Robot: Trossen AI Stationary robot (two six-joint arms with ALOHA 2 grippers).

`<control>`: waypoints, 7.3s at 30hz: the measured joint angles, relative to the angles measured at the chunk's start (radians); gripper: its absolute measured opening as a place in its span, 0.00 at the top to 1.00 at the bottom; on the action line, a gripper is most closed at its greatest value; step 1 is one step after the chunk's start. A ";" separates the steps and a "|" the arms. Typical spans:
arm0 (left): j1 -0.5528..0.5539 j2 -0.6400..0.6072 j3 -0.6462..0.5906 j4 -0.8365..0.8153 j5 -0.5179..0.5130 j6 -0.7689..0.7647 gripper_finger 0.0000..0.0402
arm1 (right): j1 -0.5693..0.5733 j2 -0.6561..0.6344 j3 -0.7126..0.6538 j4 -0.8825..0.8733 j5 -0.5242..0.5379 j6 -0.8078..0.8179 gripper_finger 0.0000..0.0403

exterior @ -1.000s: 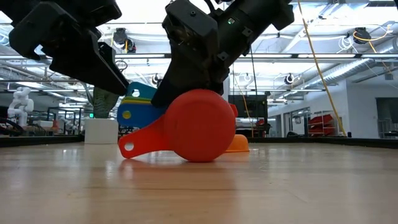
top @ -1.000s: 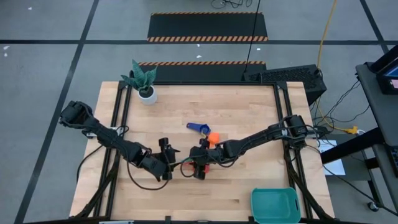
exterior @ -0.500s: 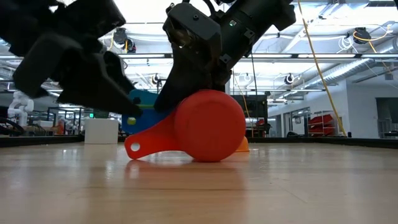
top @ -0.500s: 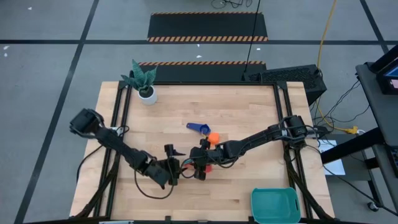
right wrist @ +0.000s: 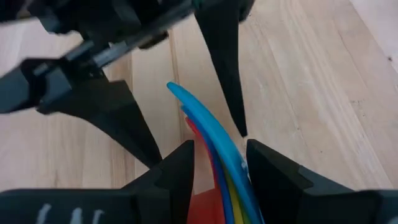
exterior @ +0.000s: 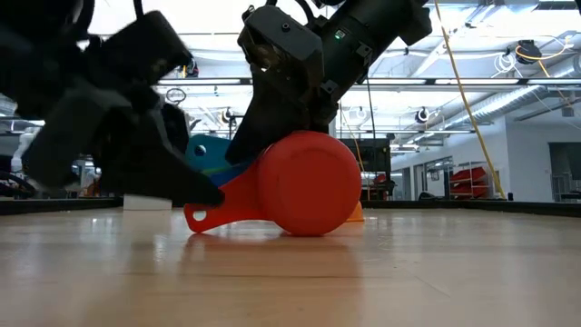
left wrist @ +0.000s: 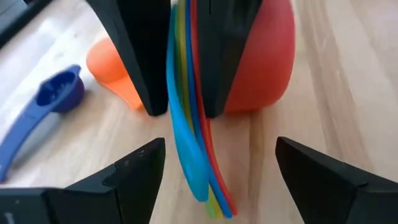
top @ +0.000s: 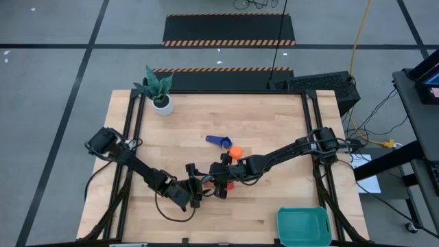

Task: Nest measuring cups in basket
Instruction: Stack the orange measuring cup on top of the light blue measuring cup

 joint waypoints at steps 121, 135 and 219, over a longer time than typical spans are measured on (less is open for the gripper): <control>0.273 0.009 0.096 -0.098 -0.003 0.234 0.41 | 0.131 -0.483 -0.485 0.245 0.501 -0.373 0.66; 0.347 0.001 0.099 0.118 0.187 0.467 0.41 | 0.002 -0.484 -0.485 0.229 0.375 -0.428 0.66; 0.164 0.004 0.402 -0.442 0.365 0.483 0.76 | 0.262 -0.526 -0.486 -0.227 0.083 0.079 0.66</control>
